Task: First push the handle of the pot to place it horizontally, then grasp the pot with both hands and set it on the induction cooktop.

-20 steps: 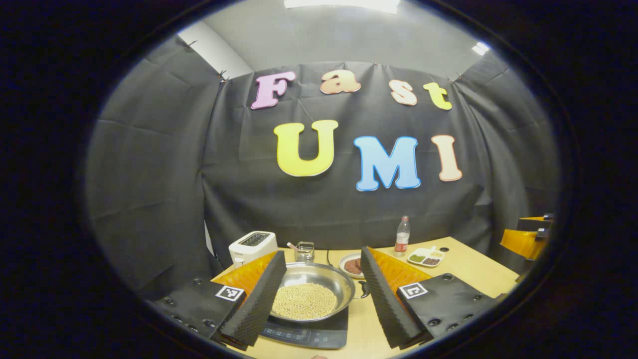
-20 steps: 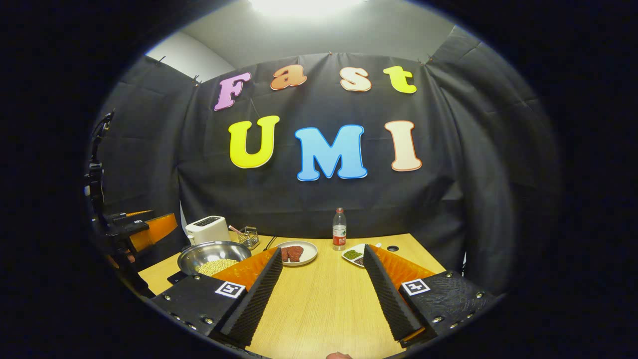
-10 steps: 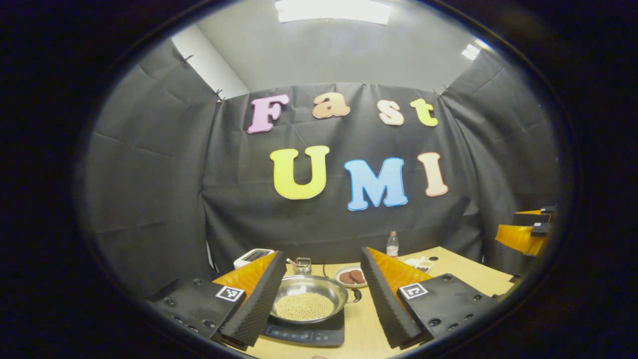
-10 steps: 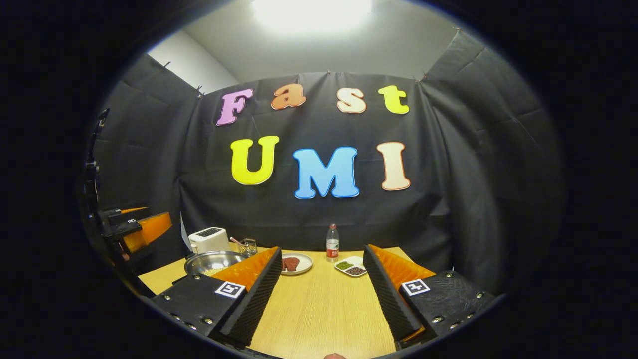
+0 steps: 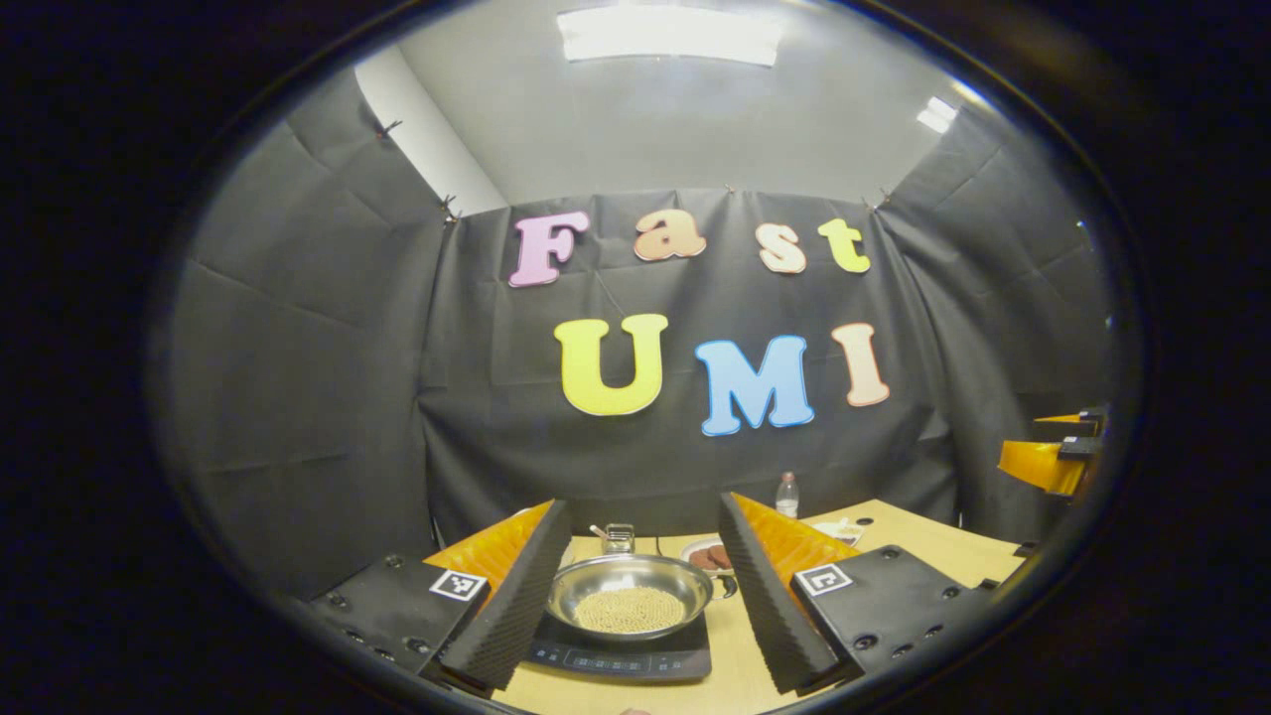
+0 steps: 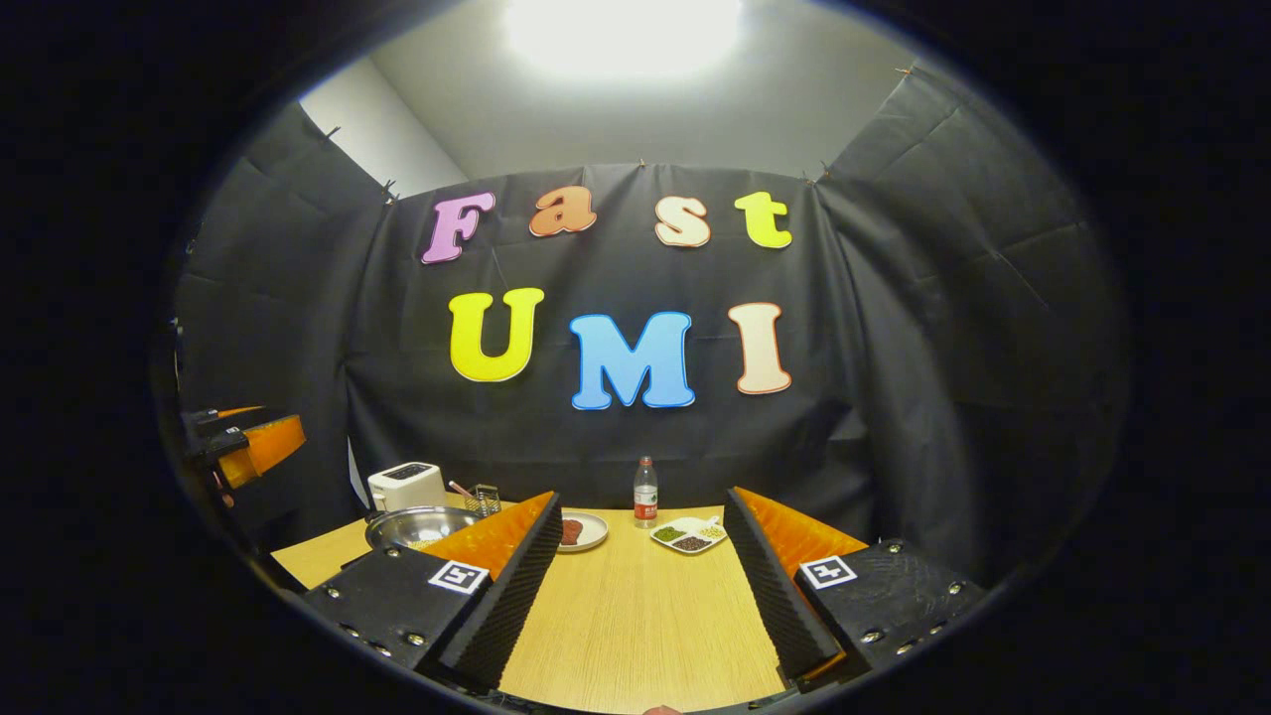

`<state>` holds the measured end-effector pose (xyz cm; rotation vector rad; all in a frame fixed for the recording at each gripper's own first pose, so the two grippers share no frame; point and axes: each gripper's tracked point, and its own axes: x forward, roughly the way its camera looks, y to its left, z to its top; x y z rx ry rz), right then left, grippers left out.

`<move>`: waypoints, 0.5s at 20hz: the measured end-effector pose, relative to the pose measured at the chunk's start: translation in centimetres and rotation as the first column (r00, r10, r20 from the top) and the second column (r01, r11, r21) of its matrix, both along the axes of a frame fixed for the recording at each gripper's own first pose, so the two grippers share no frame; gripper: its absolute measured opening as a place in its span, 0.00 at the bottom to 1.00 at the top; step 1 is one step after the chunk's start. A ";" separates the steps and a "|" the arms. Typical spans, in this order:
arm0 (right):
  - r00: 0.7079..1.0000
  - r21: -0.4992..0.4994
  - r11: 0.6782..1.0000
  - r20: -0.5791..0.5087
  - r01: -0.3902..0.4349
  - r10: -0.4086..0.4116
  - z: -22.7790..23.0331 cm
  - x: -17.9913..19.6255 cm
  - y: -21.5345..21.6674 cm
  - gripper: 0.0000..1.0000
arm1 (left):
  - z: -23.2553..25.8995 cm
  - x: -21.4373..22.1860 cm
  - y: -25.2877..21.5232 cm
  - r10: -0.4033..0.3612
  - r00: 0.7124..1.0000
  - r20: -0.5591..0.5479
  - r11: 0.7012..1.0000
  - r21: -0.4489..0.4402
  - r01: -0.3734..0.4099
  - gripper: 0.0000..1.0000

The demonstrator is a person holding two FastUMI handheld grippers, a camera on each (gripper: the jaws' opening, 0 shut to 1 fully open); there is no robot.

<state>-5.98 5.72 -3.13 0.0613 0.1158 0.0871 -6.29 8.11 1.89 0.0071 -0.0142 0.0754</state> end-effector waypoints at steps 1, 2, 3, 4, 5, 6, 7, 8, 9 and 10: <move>1.000 0.004 1.000 0.003 0.008 -0.008 0.1 -0.3 -0.1 0.98 | 0.0 -0.3 0.1 0.002 1.000 0.004 1.000 -0.003 -0.002 0.97; 1.000 0.009 1.000 0.008 0.013 -0.013 0.4 -0.6 -0.1 0.98 | 0.0 -0.6 0.3 0.003 1.000 0.007 1.000 -0.004 -0.003 0.97; 1.000 0.013 1.000 0.014 0.018 -0.018 0.6 -0.8 -0.1 0.98 | 0.1 -0.8 0.4 0.003 1.000 0.008 1.000 -0.004 -0.003 0.97; 1.000 0.012 1.000 0.018 0.020 -0.020 0.8 -1.0 -0.1 0.98 | 0.0 -1.1 0.5 0.002 1.000 0.010 1.000 -0.003 -0.002 0.97; 1.000 0.007 1.000 0.021 0.021 -0.021 0.8 -1.3 -0.1 0.98 | 0.0 -1.2 0.6 0.004 1.000 0.010 1.000 -0.002 -0.004 0.97; 1.000 0.000 1.000 0.019 0.020 -0.020 0.8 -1.4 -0.1 0.98 | -0.2 -1.3 0.5 0.003 1.000 0.009 1.000 -0.001 -0.003 0.97; 1.000 -0.005 1.000 0.016 0.023 -0.022 0.6 -1.5 -0.1 0.98 | -0.3 -1.4 0.5 0.003 1.000 0.010 1.000 -0.001 -0.003 1.00; 1.000 -0.006 1.000 0.016 0.024 -0.024 0.6 -1.6 -0.1 0.98 | -0.3 -1.6 0.5 0.000 1.000 0.013 1.000 0.001 0.000 0.97; 1.000 -0.003 1.000 0.015 0.024 -0.024 0.7 -1.7 0.1 0.98 | -0.1 -1.6 0.4 0.000 1.000 0.014 1.000 0.004 0.000 0.97; 1.000 0.000 1.000 0.013 0.025 -0.025 0.7 -1.8 0.2 0.98 | -0.2 -1.7 0.4 -0.002 1.000 0.017 1.000 0.006 0.002 0.97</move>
